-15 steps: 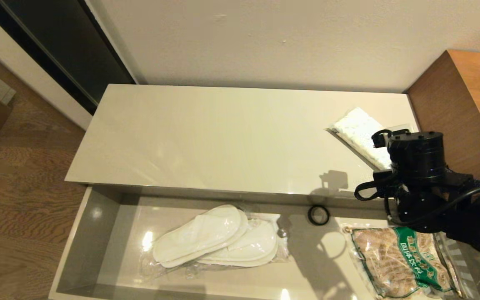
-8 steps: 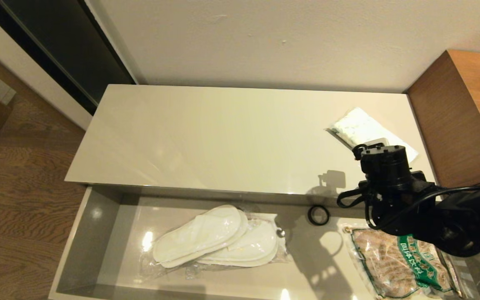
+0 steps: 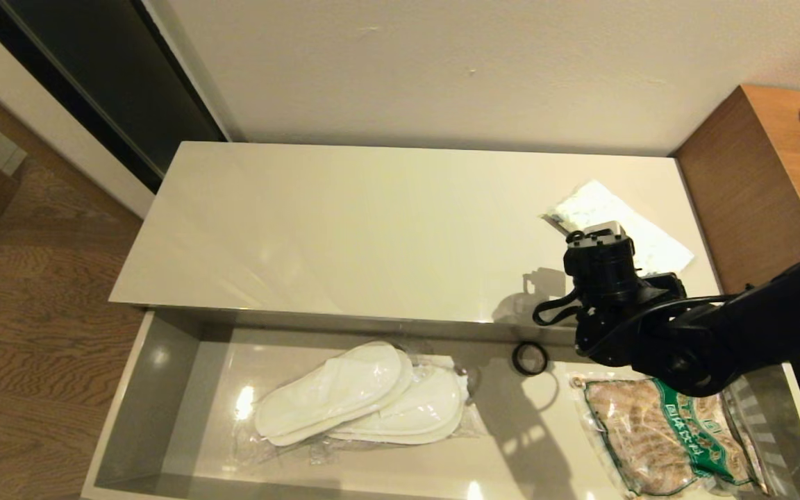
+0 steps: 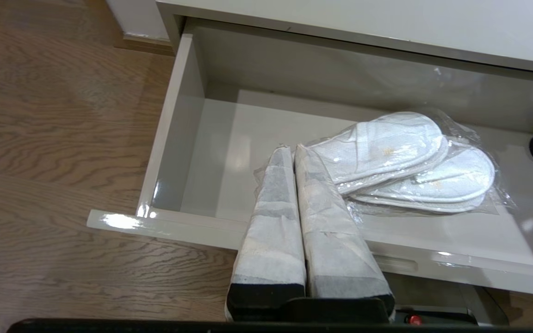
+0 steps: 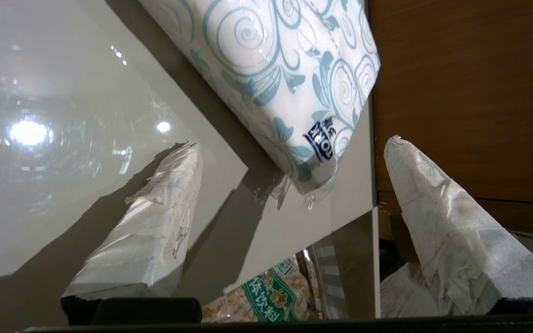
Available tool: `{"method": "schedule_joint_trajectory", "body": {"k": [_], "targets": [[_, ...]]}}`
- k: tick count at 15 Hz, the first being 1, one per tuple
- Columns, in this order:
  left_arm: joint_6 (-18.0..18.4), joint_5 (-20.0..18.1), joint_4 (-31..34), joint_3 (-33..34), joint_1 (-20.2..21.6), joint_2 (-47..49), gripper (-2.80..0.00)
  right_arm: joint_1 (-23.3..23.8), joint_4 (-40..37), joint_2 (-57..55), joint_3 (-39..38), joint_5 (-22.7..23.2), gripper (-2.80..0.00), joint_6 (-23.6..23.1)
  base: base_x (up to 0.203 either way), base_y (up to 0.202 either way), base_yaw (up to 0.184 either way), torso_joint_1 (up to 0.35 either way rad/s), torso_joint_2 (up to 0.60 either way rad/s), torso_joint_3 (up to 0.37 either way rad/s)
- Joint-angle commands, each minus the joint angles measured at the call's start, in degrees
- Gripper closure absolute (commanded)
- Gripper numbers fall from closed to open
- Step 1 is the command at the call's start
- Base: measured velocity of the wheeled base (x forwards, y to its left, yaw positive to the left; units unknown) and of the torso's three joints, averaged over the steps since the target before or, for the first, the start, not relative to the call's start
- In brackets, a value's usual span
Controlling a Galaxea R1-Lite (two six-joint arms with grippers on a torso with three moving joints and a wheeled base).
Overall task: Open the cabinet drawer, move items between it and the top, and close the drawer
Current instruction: Pick up the tissue on the table
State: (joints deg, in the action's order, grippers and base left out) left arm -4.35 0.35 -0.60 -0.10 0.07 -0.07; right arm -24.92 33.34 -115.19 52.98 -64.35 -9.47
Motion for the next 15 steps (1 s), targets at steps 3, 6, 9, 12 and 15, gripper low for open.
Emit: {"method": "schedule_joint_trajectory", "body": {"k": [3,6,9,12,15], "targets": [[-0.04,0.09,-0.02,0.01,0.01,0.07,0.0,2.55,0.1,-4.05,1.61,0.16,-2.8,-0.56,0.0,0.0,0.0,0.0,0.0,0.0],[-0.04,0.08,-0.02,0.01,0.01,0.07,0.0,3.49,0.86,-5.91,3.47,0.44,-2.8,-1.41,0.0,0.0,0.0,0.0,0.0,0.0],[-0.04,0.07,-0.02,0.01,0.01,0.07,0.0,4.4,0.94,-7.66,5.61,0.55,-2.8,-1.99,0.0,0.0,0.0,0.0,0.0,0.0],[-0.04,0.0,-0.02,0.01,0.01,0.07,0.0,5.24,0.86,-9.28,6.88,0.55,-2.8,-2.31,0.0,0.0,0.0,0.0,0.0,0.0],[-0.04,0.06,-0.02,0.01,0.01,0.07,0.0,6.5,0.94,-12.08,8.21,0.55,-2.8,-2.31,0.0,0.0,0.0,0.0,0.0,0.0]]}}
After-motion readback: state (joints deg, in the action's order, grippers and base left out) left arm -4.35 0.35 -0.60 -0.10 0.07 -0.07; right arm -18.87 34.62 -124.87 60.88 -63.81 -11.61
